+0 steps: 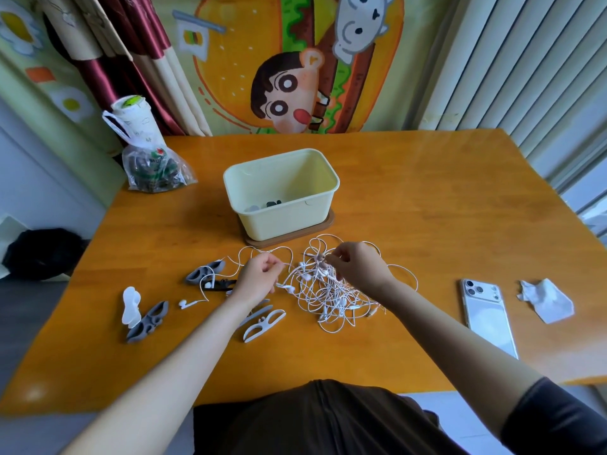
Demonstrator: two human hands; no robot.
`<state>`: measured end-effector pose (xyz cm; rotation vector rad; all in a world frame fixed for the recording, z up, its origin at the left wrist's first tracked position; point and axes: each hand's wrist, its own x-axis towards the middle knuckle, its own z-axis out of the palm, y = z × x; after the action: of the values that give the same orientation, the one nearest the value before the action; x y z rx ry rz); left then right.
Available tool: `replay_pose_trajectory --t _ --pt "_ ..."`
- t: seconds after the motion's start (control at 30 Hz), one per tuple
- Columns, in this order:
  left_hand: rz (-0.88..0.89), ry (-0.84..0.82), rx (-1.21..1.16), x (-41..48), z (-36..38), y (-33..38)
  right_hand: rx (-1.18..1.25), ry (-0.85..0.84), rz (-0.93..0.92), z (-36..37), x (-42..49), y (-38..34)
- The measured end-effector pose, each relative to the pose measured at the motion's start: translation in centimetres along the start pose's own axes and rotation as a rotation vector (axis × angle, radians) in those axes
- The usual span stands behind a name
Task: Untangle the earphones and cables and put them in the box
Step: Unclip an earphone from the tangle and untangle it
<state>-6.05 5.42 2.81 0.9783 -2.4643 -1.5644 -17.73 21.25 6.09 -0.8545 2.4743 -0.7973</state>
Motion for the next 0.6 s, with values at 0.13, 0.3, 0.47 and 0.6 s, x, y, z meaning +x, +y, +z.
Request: replay_pose_trajectory --t 0.13,0.3,0.47,0.6 --pt "0.019 -0.034 0.277 0.1 0.0 -3.6 0.082 0.013 0.077 0.0 0.2 0.1" --pt "-0.041 0.051 0.404 0.3 -0.7 -6.3 0.124 -0.016 0.083 0.4 0.5 -0.3" --pt "-0.073 -0.051 0.657 -0.6 -0.6 -8.7 0.151 -0.081 0.067 0.8 0.5 -1.0" --pt "-0.059 -0.060 0.746 -0.8 -0.2 -8.9 0.157 -0.107 0.045 1.0 0.4 -1.1"
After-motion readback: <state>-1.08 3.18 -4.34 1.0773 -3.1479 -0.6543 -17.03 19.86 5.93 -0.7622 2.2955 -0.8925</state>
